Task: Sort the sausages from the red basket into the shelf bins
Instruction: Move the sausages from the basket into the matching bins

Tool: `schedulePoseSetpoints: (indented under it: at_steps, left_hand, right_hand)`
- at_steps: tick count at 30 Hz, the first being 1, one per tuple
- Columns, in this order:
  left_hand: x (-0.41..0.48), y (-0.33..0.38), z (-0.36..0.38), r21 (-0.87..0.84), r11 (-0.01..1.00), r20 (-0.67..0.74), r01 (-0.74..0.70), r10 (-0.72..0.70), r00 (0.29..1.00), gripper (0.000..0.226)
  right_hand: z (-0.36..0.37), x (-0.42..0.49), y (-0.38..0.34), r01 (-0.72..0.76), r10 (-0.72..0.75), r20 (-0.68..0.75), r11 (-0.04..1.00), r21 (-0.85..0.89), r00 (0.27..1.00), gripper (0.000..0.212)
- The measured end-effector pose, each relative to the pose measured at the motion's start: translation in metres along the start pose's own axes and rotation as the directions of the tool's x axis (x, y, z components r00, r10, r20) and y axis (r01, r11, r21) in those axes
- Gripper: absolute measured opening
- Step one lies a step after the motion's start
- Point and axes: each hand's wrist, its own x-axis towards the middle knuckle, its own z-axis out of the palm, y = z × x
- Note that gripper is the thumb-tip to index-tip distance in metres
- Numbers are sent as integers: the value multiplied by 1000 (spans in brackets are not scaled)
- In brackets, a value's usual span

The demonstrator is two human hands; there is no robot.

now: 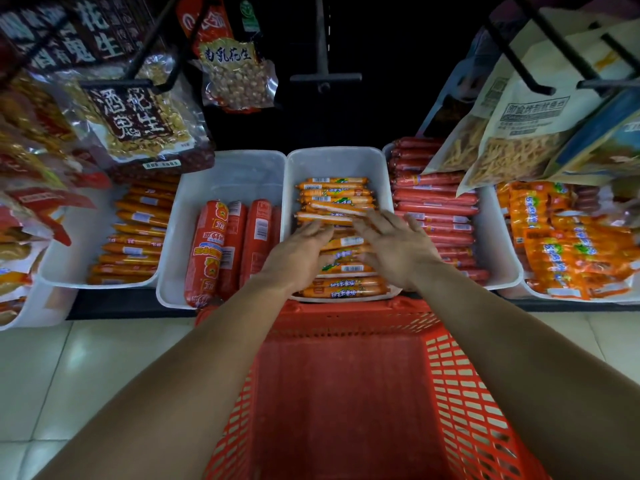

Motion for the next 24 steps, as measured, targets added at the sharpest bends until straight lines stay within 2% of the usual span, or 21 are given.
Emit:
schedulePoseSetpoints:
  at_steps: [2,5,8,12,16,20,24]
  left_hand:
    - [-7,1,6,-14,1000,-21,-21,21,1000,65]
    - [-16,-1,15,51,996,58,-79,76,995,58]
    - [-11,-6,14,61,995,93,-75,70,993,53]
    - [3,-4,16,164,984,78,-75,62,995,64]
    - [11,-1,10,101,995,32,-17,14,999,71]
    - [3,2,9,93,996,154,-9,-5,988,66]
    - [3,2,11,215,976,250,-33,-23,968,67]
  right_hand:
    - [2,-1,-2,-9,9,20,1000,1,1000,67]
    - [8,-14,-3,55,-55,118,998,-1,991,65]
    - [6,-19,0,67,-72,99,996,54,992,58]
    - [9,-11,-2,55,-56,99,998,10,994,58]
    - [6,-1,-4,-2,2,5,999,46,1000,66]
    - [9,-1,-6,29,-29,150,1000,2,988,75]
    - [8,-10,-2,36,-39,167,999,19,985,76]
